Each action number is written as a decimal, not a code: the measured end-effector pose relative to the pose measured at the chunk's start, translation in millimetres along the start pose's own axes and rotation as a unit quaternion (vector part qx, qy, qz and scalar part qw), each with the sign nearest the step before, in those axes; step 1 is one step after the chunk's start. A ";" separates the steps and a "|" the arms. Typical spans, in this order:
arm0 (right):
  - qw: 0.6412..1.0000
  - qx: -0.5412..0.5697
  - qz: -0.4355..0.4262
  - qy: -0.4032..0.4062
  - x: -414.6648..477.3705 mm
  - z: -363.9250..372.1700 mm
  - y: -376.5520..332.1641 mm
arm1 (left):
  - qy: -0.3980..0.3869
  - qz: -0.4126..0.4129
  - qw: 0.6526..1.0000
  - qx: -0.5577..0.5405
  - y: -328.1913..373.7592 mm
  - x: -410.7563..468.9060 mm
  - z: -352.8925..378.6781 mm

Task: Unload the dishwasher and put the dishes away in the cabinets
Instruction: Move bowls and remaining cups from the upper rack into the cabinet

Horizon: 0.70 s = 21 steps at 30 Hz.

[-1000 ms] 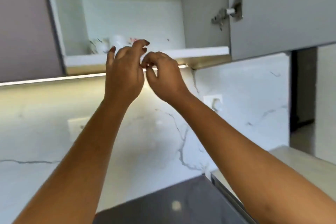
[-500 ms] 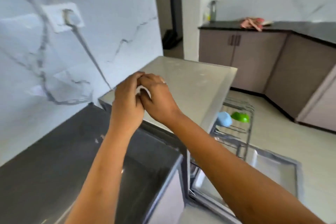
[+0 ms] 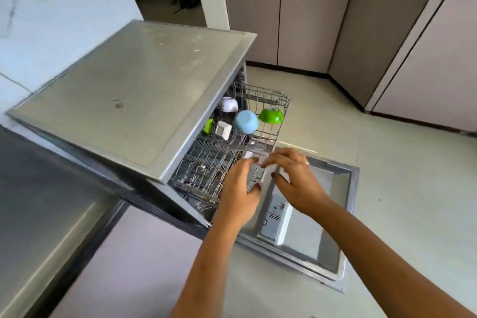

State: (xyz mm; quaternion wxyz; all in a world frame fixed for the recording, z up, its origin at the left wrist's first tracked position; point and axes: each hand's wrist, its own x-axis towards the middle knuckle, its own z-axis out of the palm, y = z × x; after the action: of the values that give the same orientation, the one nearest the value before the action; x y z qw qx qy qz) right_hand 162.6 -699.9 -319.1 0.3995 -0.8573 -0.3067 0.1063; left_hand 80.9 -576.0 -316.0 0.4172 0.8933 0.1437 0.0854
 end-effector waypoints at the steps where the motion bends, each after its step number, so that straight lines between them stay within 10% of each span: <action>1: 1.000 0.000 0.012 -0.013 -2.8 -9.3 12.0 | -0.009 -0.027 1.000 -0.006 3.4 2.6 9.4; 21: 0.981 -0.024 0.083 -0.175 142.2 42.3 111.0 | -0.028 -0.320 0.946 -0.049 -100.2 163.4 24.0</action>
State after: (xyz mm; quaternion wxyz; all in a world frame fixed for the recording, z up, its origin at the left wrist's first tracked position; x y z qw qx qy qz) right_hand 305.7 -641.5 -421.3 0.3089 -0.8571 -0.3022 0.2805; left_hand 223.1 -478.5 -403.1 0.4697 0.7808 0.4057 -0.0711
